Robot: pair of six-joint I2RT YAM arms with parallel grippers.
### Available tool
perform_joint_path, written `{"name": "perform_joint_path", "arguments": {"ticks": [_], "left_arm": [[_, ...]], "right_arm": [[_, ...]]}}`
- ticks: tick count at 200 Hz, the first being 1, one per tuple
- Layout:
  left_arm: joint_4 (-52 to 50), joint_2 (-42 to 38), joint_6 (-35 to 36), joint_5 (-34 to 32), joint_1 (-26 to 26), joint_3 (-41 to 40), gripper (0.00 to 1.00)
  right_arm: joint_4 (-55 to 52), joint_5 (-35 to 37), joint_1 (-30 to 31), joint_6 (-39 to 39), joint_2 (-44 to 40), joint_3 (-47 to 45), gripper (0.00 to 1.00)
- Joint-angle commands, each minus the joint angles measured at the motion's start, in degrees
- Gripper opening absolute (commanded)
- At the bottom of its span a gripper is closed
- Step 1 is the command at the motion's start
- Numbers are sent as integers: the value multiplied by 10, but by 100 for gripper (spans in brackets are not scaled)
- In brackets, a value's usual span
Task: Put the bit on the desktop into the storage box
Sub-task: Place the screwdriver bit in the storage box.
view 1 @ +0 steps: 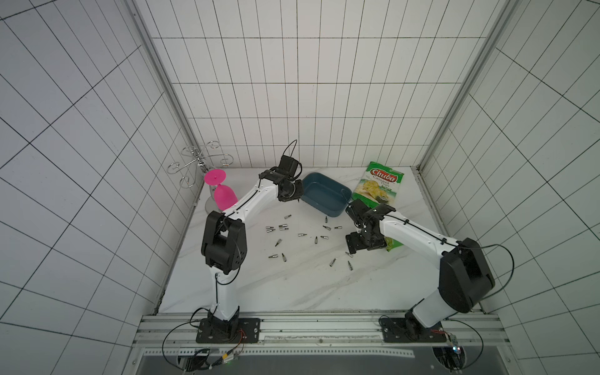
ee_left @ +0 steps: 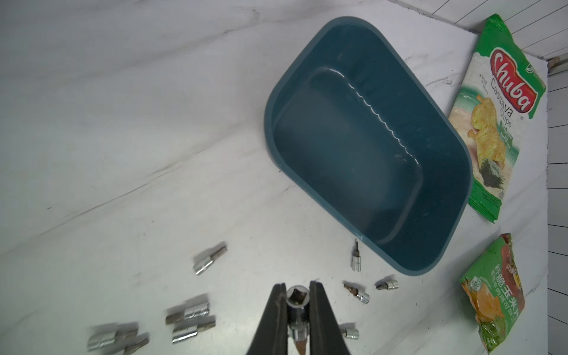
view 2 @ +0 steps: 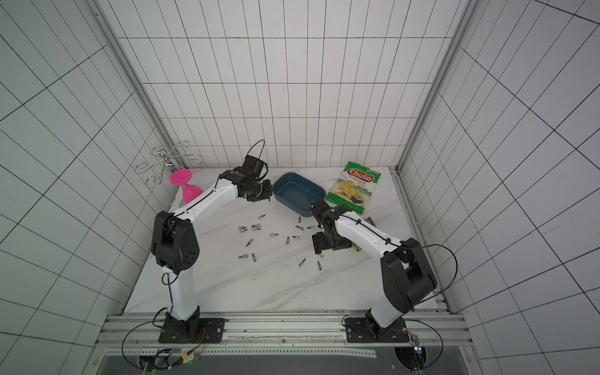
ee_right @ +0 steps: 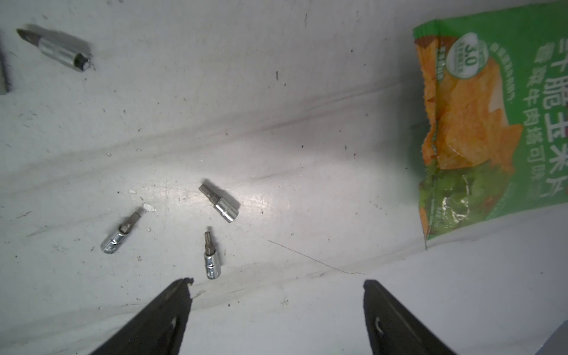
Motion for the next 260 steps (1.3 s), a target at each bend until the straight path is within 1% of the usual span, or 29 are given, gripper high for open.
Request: {"name": "perform_joint_path", "arguments": {"ticks": [1, 27, 77, 90, 120, 173, 207, 216, 229, 249, 260], "left_arm": [[55, 40, -2, 38, -8, 44, 0], [102, 92, -12, 56, -12, 91, 0], [135, 203, -33, 70, -18, 211, 0], [128, 233, -37, 66, -19, 247, 0], [78, 301, -41, 57, -19, 346, 0], [79, 341, -54, 50, -18, 380, 0], [77, 352, -58, 57, -18, 385, 0], [75, 353, -57, 57, -19, 384, 5], [73, 354, -55, 56, -19, 384, 8], [69, 356, -52, 55, -19, 384, 15], [66, 356, -49, 55, -19, 383, 24]], "right_arm": [[1, 14, 5, 8, -17, -7, 90], [4, 10, 5, 10, -13, -7, 90], [9, 10, 5, 8, 2, 0, 90], [11, 10, 6, 7, 6, -1, 90], [15, 6, 5, 7, 16, 0, 90], [20, 0, 5, 5, 25, 5, 90], [22, -3, 5, 1, 29, 2, 90], [23, -3, 5, 0, 30, 2, 90], [27, -4, 5, -2, 32, -2, 90], [31, -7, 5, -3, 37, -1, 90], [31, -8, 5, -3, 39, 1, 90]]}}
